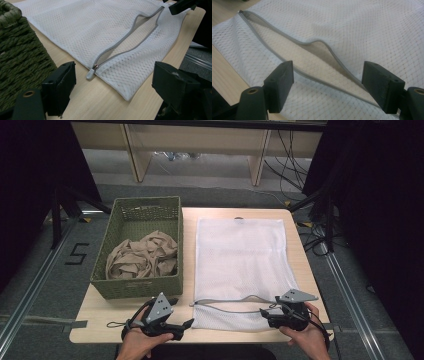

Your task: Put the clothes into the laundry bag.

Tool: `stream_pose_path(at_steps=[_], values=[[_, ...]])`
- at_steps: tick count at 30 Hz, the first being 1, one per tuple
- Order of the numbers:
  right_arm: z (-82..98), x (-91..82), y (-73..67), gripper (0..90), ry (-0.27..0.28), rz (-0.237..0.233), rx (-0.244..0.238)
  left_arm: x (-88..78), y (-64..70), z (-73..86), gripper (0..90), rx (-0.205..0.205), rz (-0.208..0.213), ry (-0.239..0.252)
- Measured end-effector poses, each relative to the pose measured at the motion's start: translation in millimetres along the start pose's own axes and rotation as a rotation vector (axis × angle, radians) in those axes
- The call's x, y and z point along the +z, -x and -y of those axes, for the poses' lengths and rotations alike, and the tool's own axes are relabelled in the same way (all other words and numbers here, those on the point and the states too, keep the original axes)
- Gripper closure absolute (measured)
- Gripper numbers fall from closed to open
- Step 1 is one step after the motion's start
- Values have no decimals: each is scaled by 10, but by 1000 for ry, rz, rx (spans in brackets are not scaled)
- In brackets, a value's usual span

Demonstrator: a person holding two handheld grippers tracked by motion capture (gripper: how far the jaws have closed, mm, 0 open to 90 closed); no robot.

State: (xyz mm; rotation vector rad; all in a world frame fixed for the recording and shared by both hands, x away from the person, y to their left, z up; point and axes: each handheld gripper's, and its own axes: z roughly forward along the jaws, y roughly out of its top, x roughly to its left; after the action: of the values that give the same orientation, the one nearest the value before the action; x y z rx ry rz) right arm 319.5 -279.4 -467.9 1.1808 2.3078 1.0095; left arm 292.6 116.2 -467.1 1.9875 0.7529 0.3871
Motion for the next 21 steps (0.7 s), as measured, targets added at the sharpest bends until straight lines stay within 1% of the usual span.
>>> stream_pose_path(at_steps=[1, 3, 4, 5, 8, 11, 12, 13, 14, 15, 16, 17, 18, 19, 20, 21], values=[[-1, -3, -3, 269, 0, 0, 3, -2, 14, 5, 192, -23, -2, -3], [-2, 0, -2, 269, -2, -1, -2, -3, 12, 4, 192, -19, 4, 0], [2, 12, -3, 269, -1, -4, -6, -8, 4, 2, 192, -9, 5, -2], [1, 9, -8, 269, -11, -4, -4, -9, 4, 0, 192, -6, 3, -2], [-2, 9, -6, 269, -6, -4, -6, -2, 7, 4, 192, -17, 7, 4], [2, 23, -6, 251, -11, -3, -5, -5, 6, 0, 192, -12, 6, 2], [0, 22, -9, 243, -11, -3, -13, -6, 2, -1, 192, -7, 3, -2], [0, 17, -25, 241, -13, 7, -5, -6, 2, -1, 194, -7, 3, -2], [-4, 22, -18, 233, -10, 7, -19, -9, -2, -4, 194, 2, 6, -1], [-2, 31, -8, 223, -7, 8, -42, -9, -2, -4, 194, 2, 6, -1], [-2, 31, -8, 223, -7, 8, -42, -14, 2, -5, 194, 0, -1, -5], [-7, 33, -28, 212, -20, 9, -32, -5, 6, -3, 194, -13, 6, 5], [-7, 33, -28, 212, -20, 9, -32, -5, 6, -3, 194, -13, 6, 5], [-8, 47, -12, 209, -10, 15, -67, -3, 5, -4, 194, -14, 5, 6], [-14, 49, -18, 207, -15, 20, -65, -4, 5, -4, 194, -15, 5, 7], [-26, 67, -9, 206, -19, 33, -98, -5, 1, -4, 194, -7, 2, 0]])
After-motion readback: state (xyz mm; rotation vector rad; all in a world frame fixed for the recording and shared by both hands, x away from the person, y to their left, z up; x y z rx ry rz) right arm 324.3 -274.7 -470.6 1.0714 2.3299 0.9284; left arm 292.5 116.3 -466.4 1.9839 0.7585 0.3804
